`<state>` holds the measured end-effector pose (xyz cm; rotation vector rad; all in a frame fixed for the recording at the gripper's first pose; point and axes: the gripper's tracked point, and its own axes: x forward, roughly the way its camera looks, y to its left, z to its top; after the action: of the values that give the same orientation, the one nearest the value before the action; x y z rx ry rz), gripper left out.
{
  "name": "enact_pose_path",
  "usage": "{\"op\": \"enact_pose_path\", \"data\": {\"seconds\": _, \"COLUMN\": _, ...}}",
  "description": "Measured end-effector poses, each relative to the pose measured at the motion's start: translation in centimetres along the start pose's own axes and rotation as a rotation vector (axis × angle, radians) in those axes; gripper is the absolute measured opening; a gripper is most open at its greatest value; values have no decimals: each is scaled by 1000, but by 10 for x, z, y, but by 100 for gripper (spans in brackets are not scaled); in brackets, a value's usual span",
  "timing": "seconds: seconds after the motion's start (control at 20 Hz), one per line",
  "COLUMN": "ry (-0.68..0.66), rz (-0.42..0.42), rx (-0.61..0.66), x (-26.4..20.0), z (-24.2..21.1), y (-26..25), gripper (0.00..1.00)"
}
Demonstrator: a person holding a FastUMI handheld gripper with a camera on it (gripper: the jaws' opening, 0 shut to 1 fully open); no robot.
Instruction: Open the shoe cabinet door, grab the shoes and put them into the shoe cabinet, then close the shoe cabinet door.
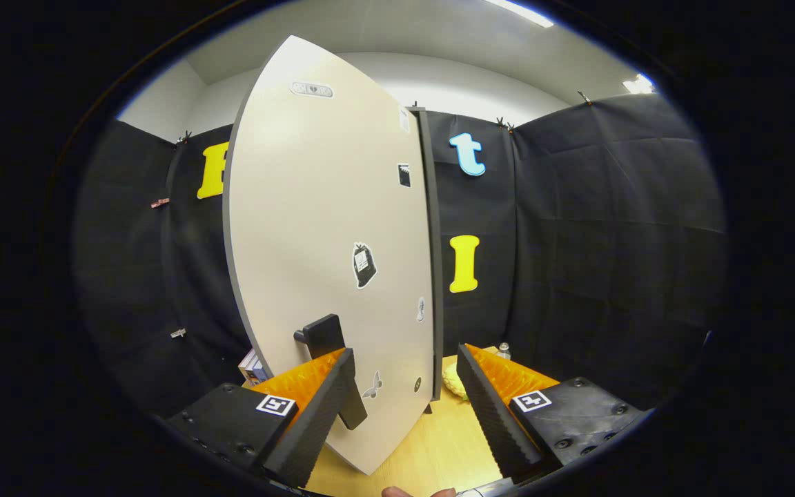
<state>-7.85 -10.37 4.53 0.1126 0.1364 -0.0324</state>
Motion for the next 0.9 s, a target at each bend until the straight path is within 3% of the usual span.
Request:
{"op": "enact_pose_path", "data": {"seconds": 0.3, "ry": 30, "rz": 110, "rx": -13, "x": 28, "z": -11, "y": 58, "gripper": 99}}
{"op": "enact_pose_path", "data": {"seconds": 0.9, "ry": -23, "rz": 131, "rx": -44, "x": 58, "z": 3, "y": 60, "gripper": 99}}
